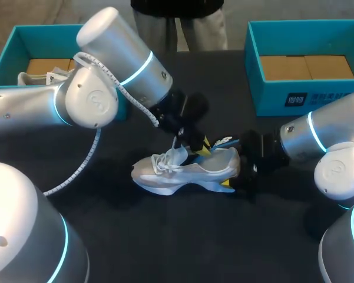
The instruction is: Take the shoe out of the shoebox, open the shoe tongue, remove and reinsert the insole, then place the shoe into the shoebox
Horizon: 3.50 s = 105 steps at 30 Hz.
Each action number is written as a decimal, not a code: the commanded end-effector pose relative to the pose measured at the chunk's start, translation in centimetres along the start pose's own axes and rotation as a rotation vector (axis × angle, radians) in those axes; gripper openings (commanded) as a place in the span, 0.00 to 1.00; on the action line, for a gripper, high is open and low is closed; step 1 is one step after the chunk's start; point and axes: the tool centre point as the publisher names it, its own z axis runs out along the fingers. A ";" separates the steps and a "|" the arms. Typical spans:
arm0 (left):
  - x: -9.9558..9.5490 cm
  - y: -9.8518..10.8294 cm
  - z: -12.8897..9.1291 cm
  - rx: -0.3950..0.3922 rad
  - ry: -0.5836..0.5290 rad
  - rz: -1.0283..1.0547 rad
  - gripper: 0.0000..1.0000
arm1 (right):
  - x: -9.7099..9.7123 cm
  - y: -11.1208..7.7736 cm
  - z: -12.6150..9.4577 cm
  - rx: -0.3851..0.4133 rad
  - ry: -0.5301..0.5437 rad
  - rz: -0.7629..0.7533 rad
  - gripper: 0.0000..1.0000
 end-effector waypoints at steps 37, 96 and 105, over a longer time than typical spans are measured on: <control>0.7 -0.5 2.4 -0.106 -0.364 -0.029 0.49 | -0.1 0.0 0.4 0.007 -0.001 0.002 0.00; -0.6 -4.9 -1.2 0.169 -0.314 -0.098 0.00 | -0.1 0.0 0.4 0.007 -0.001 0.002 0.00; -0.4 -9.2 -3.7 0.232 -0.270 -0.055 0.00 | -0.1 0.0 0.4 0.007 -0.001 0.002 0.00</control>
